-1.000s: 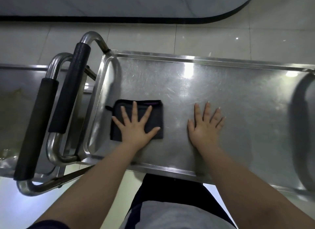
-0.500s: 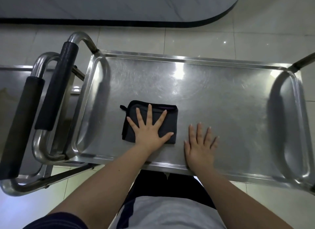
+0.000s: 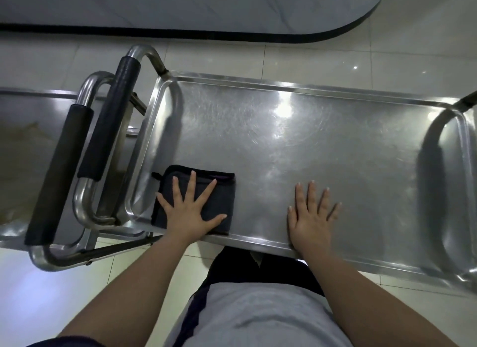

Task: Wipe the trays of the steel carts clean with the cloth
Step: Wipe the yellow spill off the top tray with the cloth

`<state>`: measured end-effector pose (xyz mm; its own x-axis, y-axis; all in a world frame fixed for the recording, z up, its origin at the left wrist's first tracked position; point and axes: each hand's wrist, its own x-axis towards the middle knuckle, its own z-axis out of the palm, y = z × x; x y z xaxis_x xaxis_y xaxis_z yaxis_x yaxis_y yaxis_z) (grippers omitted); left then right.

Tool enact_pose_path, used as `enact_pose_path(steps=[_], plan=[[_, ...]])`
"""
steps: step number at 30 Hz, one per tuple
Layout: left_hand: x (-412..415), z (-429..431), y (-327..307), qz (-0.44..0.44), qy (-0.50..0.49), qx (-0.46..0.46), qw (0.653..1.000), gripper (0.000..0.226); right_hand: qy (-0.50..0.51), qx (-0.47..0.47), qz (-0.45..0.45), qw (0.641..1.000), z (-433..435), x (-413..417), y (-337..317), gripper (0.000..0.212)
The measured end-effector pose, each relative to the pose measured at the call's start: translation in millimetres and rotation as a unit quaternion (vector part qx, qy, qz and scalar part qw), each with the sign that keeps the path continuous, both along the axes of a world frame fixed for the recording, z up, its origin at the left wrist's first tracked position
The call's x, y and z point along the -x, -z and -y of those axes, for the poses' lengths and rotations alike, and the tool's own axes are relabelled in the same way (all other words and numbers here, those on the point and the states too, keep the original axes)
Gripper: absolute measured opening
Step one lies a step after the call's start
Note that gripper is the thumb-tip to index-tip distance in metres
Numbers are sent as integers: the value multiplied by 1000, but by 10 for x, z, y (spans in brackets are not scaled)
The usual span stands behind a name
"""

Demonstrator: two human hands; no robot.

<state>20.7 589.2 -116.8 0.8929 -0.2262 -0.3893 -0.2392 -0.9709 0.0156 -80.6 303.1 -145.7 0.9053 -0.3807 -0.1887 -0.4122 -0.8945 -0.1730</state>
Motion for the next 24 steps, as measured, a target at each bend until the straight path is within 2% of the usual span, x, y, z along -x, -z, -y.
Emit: enact_pose_path(steps=[5,9,14,19,22,24], plan=[[-179,-531,-34,6,-39,8,999,93,2,6,9,1000,-14,-2,9,61],[-182,-610,-53,-2,-57,11,998,93,5,4,9,1000,3,-5,17,61],[-87,-343,-53,-16,-77,10,997,92,1,17,1,1000,16,-4,53,62],[272,483,-57,-30,-15,32,999,94,3,3,-2,1000,-3,-22,-20,60],[554,1136,-66,-47,45,43,997,93,59,-100,62,991,62,-53,-90,56],[663,1423,-88,-62,67,54,994,93,138,-214,141,957,97,-75,-161,51]])
